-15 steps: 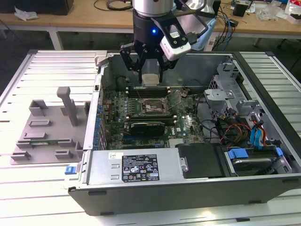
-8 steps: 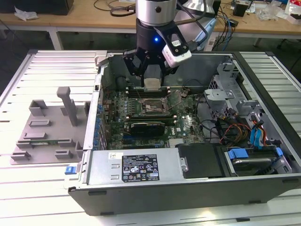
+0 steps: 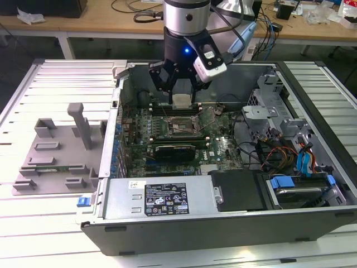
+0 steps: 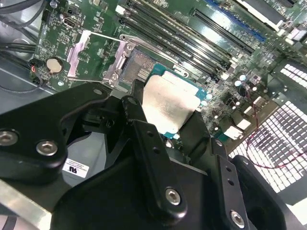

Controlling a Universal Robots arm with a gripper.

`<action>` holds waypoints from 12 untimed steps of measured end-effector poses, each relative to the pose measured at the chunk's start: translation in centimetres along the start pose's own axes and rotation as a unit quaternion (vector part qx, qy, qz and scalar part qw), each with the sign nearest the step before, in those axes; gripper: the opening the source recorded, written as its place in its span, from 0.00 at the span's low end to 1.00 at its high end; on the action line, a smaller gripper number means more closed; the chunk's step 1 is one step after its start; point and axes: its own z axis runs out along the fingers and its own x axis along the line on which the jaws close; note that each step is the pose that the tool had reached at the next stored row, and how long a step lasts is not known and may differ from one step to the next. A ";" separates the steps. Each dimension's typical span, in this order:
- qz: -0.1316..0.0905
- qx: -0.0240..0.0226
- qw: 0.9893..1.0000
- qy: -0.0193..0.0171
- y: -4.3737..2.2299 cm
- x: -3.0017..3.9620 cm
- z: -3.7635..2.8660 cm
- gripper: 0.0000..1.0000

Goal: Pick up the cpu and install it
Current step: 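Pick up the cpu and move it towards the insertion slot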

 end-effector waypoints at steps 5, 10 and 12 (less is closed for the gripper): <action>0.000 0.000 1.000 0.000 0.26 0.02 0.68 0.55; 0.000 0.000 1.000 0.000 0.65 0.03 1.40 0.55; 0.000 0.000 1.000 0.000 0.82 0.03 1.47 0.55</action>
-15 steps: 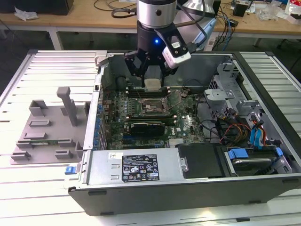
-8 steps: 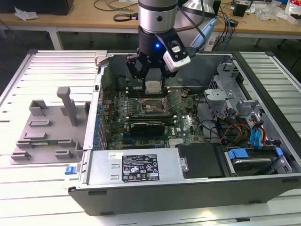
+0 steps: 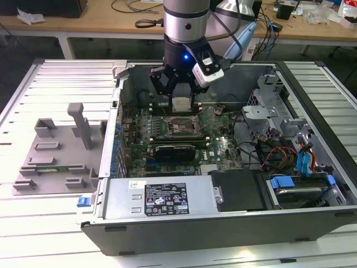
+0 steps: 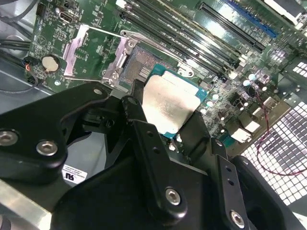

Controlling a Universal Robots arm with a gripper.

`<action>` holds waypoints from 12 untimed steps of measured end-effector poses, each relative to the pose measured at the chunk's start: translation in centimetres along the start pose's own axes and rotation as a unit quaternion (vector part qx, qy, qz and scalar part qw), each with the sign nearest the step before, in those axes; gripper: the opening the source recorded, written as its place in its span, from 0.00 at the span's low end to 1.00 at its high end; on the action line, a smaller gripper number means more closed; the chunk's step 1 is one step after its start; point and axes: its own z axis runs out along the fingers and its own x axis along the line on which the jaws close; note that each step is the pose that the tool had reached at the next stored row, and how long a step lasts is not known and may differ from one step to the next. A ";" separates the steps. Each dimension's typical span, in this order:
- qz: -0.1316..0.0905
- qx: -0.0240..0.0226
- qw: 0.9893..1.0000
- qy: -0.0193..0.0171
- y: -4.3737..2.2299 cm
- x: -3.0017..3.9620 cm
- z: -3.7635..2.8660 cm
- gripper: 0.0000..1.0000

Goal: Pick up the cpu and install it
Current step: 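Pick up the cpu and move it towards the insertion slot, then place the cpu into insertion slot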

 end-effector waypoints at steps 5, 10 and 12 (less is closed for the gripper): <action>0.000 0.000 1.000 0.000 0.49 0.00 0.20 0.55; 0.000 0.000 1.000 0.000 0.58 0.00 0.25 0.55; 0.000 0.000 1.000 0.000 0.60 0.00 0.27 0.55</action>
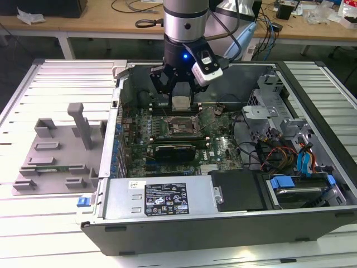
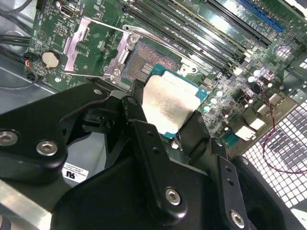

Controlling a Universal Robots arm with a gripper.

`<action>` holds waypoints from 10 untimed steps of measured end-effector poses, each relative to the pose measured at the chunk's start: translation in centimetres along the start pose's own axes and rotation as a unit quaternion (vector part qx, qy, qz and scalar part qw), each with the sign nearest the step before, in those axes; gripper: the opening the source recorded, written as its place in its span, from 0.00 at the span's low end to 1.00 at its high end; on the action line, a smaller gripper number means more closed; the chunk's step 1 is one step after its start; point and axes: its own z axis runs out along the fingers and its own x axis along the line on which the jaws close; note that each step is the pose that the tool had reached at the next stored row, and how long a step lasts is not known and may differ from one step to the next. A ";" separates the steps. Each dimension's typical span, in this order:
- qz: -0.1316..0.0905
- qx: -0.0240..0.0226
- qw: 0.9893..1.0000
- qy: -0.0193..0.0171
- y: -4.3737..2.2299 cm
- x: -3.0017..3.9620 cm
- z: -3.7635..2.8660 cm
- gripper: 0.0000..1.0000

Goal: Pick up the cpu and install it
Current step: 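Place the cpu into insertion slot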

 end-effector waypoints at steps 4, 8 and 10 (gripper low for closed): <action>0.000 0.000 1.000 0.000 0.04 0.00 0.02 0.55; 0.019 0.001 1.000 -0.001 0.04 0.00 0.03 0.55; 0.041 0.001 0.999 -0.002 0.04 0.00 0.03 0.55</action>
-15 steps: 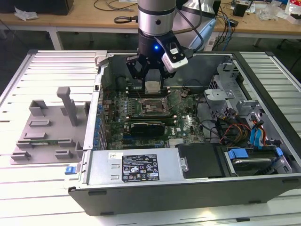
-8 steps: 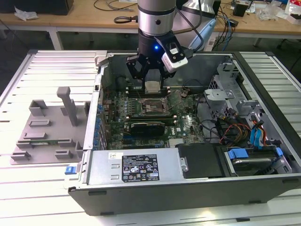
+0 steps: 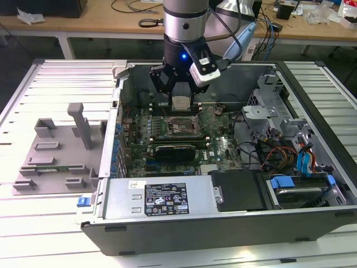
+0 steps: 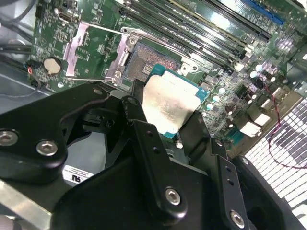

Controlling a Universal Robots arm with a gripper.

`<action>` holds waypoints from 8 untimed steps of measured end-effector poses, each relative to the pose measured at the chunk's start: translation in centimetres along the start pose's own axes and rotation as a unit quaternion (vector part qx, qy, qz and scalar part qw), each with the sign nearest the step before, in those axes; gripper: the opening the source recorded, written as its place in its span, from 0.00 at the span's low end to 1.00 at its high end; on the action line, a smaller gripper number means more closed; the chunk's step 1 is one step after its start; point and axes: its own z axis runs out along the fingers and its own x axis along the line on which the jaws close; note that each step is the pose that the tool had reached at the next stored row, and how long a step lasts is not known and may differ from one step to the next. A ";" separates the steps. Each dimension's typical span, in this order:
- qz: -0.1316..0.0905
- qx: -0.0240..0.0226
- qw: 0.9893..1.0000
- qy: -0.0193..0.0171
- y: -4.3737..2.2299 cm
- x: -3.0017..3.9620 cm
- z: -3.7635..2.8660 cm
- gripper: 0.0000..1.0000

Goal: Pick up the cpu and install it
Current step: 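Place the cpu into insertion slot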

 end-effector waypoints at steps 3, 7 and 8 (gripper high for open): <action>0.036 0.001 0.999 -0.002 0.00 0.00 0.01 0.55; 0.077 0.002 0.997 -0.003 0.00 0.00 0.01 0.55; 0.084 0.003 0.996 -0.004 0.00 0.00 0.01 0.55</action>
